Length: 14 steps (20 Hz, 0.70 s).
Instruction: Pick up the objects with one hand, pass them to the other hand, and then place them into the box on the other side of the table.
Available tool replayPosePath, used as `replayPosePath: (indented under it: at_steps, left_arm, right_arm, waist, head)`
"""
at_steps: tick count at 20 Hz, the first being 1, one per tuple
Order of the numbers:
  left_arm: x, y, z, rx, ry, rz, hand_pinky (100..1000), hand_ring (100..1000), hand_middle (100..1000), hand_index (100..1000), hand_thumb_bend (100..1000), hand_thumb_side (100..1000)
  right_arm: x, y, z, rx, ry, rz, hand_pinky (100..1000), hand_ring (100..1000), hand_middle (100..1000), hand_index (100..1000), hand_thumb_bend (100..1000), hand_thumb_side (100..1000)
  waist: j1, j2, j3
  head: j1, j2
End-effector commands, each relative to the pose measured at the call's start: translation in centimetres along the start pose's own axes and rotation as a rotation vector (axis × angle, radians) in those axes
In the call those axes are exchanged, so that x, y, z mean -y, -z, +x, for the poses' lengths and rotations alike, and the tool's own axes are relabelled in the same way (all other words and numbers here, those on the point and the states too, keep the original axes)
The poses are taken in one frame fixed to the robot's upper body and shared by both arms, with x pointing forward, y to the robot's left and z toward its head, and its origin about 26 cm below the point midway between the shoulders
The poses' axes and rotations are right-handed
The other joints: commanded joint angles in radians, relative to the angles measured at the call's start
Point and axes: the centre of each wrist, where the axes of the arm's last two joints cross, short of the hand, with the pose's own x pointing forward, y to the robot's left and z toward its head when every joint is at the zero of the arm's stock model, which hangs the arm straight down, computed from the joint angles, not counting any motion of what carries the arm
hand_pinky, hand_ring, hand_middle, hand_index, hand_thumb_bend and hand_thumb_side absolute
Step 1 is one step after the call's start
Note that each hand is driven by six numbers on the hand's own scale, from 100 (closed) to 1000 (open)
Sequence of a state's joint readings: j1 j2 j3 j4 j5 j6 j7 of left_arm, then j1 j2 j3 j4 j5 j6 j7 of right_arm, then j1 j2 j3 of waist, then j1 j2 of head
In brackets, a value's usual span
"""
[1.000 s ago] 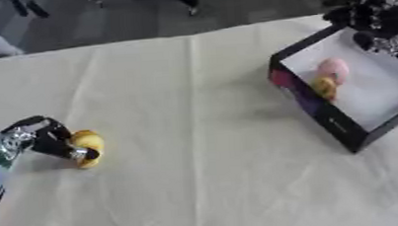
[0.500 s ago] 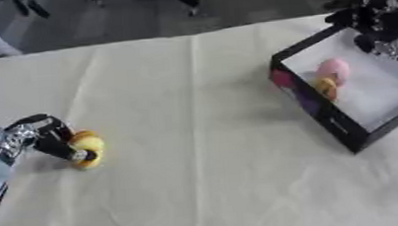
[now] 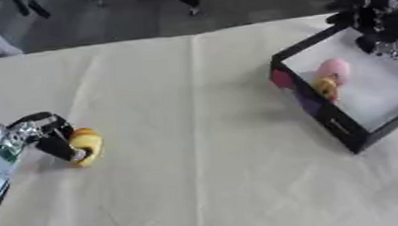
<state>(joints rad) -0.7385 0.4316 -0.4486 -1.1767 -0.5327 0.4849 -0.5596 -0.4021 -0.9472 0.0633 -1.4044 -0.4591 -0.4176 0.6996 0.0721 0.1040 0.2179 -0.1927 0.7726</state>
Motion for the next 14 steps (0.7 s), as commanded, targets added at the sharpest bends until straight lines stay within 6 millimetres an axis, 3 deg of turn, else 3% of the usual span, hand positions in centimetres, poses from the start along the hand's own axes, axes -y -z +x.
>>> replayPosePath:
  at_steps: [1, 14]
  left_arm:
    - [-2.2, -1.9, 0.3, 0.033, 0.003, 0.077, 804, 752, 637, 584, 270, 193]
    - [-3.5, -4.6, 2.4, 0.137, -0.049, 0.271, 782, 716, 601, 557, 196, 167]
  right_arm:
    - [1.4, -0.5, 1.0, -0.002, -0.034, -0.009, 1000, 971, 1000, 1000, 100, 265]
    - [1.3, -0.1, 1.5, 0.034, -0.011, -0.016, 1000, 972, 1000, 1000, 100, 282]
  waist:
    - [0.008, -0.033, 0.003]
    - [-0.008, -0.032, 0.009]
  head:
    - [0.0, -0.003]
    - [-0.009, -0.003]
